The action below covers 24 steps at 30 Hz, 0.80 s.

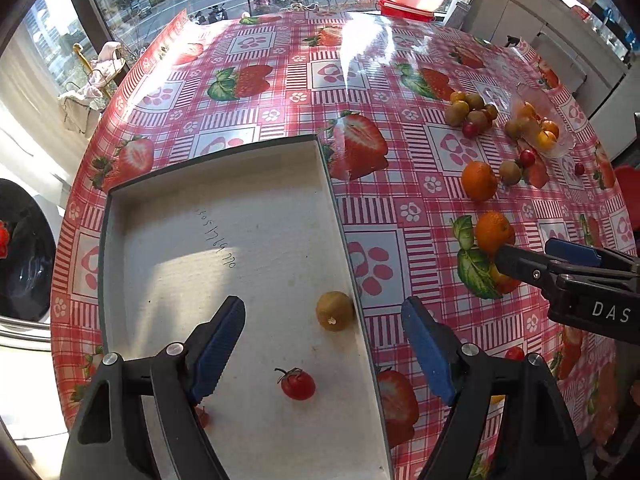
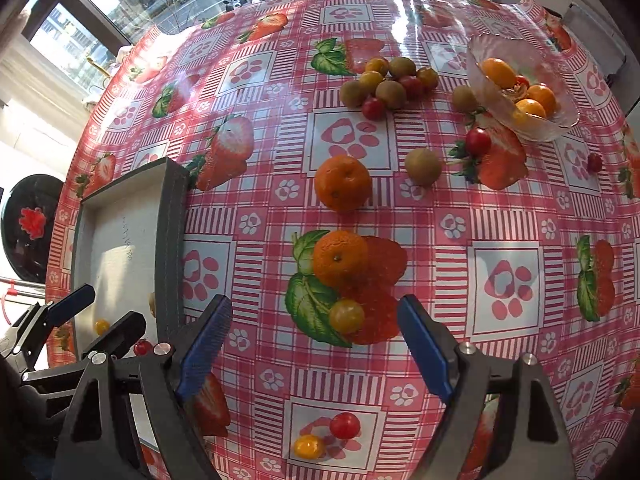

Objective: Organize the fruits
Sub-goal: 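Carry the yellow tomato and kiwi over the grey tray and release both, then grasp a mandarin orange with the left tool while the right tool grasps a kiwi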

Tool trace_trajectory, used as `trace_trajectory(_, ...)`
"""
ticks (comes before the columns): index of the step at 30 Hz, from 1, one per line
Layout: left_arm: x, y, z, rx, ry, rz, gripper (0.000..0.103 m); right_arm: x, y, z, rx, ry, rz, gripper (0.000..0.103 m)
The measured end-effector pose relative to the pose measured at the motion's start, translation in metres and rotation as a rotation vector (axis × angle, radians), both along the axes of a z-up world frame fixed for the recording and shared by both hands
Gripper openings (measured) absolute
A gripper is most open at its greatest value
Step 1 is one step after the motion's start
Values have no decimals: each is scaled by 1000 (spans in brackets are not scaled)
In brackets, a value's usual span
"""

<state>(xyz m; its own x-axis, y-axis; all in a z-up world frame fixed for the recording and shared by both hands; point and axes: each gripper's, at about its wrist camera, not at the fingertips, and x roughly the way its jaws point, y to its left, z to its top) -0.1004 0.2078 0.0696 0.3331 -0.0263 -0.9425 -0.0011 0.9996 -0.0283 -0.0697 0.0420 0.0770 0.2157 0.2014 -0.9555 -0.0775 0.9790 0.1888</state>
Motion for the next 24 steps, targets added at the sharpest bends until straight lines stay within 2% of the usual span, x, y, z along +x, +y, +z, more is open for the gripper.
trace_trajectory(7,42,-55,4,-47,-34,-48,81,32,-55,-5,-52,-27,-90,87)
trace_trajectory(10,62,-76,-4,-39,-36,-79,81,43,-68,-11,-46,-26,-90,80)
trace_trajectory(12,73,-87,-10,-31,-33,-98,81,49,-75,-13,-15,-17,-87,72)
trace_trajectory(16,91,-106,-20,-9,-36,-143,81,59,-86,-20,47,4,-93,65)
trace_trajectory(18,96,-111,-25,-9,-34,-151,81,64,-90,-24,65,14,-86,58)
trace_trajectory(24,105,-121,-38,12,-17,-175,81,73,-102,-32,216,52,-107,57)
